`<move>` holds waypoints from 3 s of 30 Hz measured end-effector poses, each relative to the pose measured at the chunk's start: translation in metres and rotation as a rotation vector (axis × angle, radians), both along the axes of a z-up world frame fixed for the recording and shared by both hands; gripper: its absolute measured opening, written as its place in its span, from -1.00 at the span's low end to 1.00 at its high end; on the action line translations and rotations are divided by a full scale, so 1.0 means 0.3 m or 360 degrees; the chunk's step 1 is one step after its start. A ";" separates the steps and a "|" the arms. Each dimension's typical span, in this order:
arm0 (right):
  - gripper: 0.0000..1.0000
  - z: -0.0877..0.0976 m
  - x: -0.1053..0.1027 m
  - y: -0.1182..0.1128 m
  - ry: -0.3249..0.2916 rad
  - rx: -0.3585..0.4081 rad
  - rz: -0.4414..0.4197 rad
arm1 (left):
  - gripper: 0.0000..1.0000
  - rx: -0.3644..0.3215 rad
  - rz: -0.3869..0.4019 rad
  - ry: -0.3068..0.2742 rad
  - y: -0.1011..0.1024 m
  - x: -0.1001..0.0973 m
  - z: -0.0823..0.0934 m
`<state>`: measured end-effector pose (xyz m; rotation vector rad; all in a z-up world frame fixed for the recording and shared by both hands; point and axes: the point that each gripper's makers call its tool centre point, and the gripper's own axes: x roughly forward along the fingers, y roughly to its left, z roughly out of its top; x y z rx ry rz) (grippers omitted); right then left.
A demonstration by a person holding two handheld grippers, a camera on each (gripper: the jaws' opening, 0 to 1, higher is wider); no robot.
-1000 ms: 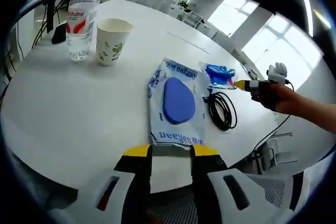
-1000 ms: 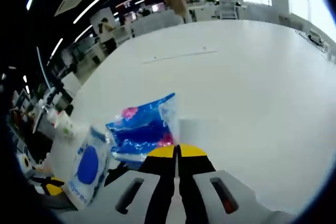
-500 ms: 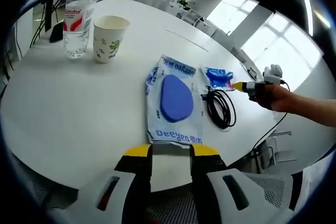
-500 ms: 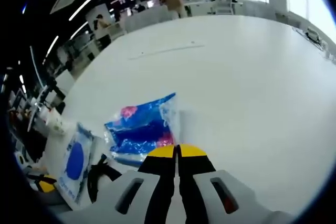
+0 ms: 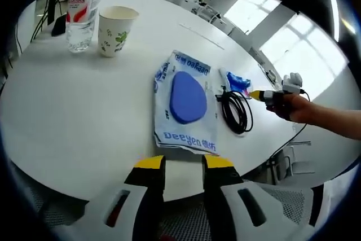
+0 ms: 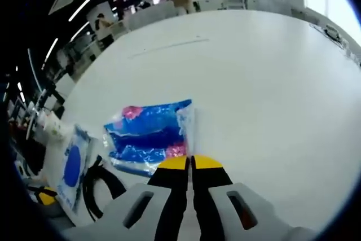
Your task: Arrange the tabletop items into an orderly group along one side of the table until the central work area is clear of visible clutter.
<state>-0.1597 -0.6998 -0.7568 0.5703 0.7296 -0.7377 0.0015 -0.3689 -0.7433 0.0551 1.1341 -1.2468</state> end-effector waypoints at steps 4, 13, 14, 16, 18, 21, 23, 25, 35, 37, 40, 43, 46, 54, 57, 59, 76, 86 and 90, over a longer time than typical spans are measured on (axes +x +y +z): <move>-0.97 0.014 0.000 0.000 0.0011 -0.0021 0.0032 | -0.52 0.0011 -0.0007 0.0014 -0.008 -0.008 -0.004; -0.85 0.078 0.057 0.003 0.0091 -0.0163 0.0276 | -0.58 0.0034 -0.0020 0.0048 -0.032 -0.028 -0.012; -0.85 0.092 0.078 0.012 0.0096 -0.0184 0.0327 | -0.58 0.0034 -0.0022 0.0050 -0.035 -0.030 -0.012; -0.85 0.104 0.114 0.019 0.0107 -0.0224 0.0420 | -0.60 0.0045 -0.0026 0.0057 -0.042 -0.035 -0.017; -0.84 0.122 0.156 0.049 0.0101 -0.0237 0.0483 | -0.61 0.0052 -0.0027 0.0064 -0.044 -0.038 -0.021; -0.84 0.136 0.209 0.076 0.0101 -0.0260 0.0565 | -0.62 0.0058 -0.0034 0.0072 -0.046 -0.044 -0.020; -0.83 0.142 0.238 0.096 0.0101 -0.0268 0.0606 | -0.63 0.0070 -0.0038 0.0069 -0.046 -0.042 -0.024; -0.83 0.147 0.273 0.118 0.0102 -0.0277 0.0664 | -0.63 0.0074 -0.0037 0.0076 -0.048 -0.041 -0.026; -0.81 0.140 0.442 0.227 0.0098 -0.0266 0.0957 | -0.63 0.0108 -0.0021 0.0106 -0.054 -0.041 -0.036; -0.79 0.137 0.478 0.249 0.0094 -0.0259 0.1027 | -0.63 0.0114 -0.0014 0.0118 -0.058 -0.042 -0.039; -0.76 0.124 0.530 0.273 0.0106 -0.0250 0.1137 | -0.63 0.0120 -0.0013 0.0120 -0.063 -0.043 -0.040; -0.72 0.119 0.565 0.297 0.0105 -0.0232 0.1191 | -0.64 0.0128 -0.0008 0.0132 -0.068 -0.047 -0.045; -0.69 0.109 0.605 0.320 0.0112 -0.0223 0.1264 | -0.65 0.0135 -0.0005 0.0140 -0.072 -0.050 -0.048; -0.60 0.066 0.675 0.355 0.0152 -0.0188 0.1393 | -0.68 0.0157 0.0004 0.0147 -0.077 -0.050 -0.062; -0.57 0.047 0.690 0.369 0.0179 -0.0172 0.1427 | -0.67 0.0158 0.0004 0.0161 -0.081 -0.051 -0.064; -0.57 0.035 0.700 0.381 0.0188 -0.0156 0.1452 | -0.67 0.0161 0.0005 0.0163 -0.083 -0.049 -0.065; -0.94 -0.003 0.683 0.409 0.0266 -0.0149 0.1516 | -0.88 0.0149 0.0046 0.0184 -0.096 -0.027 -0.066; -1.00 0.017 0.651 0.418 0.0213 -0.0116 0.1459 | -0.93 0.0160 0.0038 0.0155 -0.084 -0.012 -0.064; -1.00 0.024 0.629 0.429 0.0198 -0.0102 0.1429 | -0.95 0.0160 0.0061 0.0142 -0.070 0.012 -0.060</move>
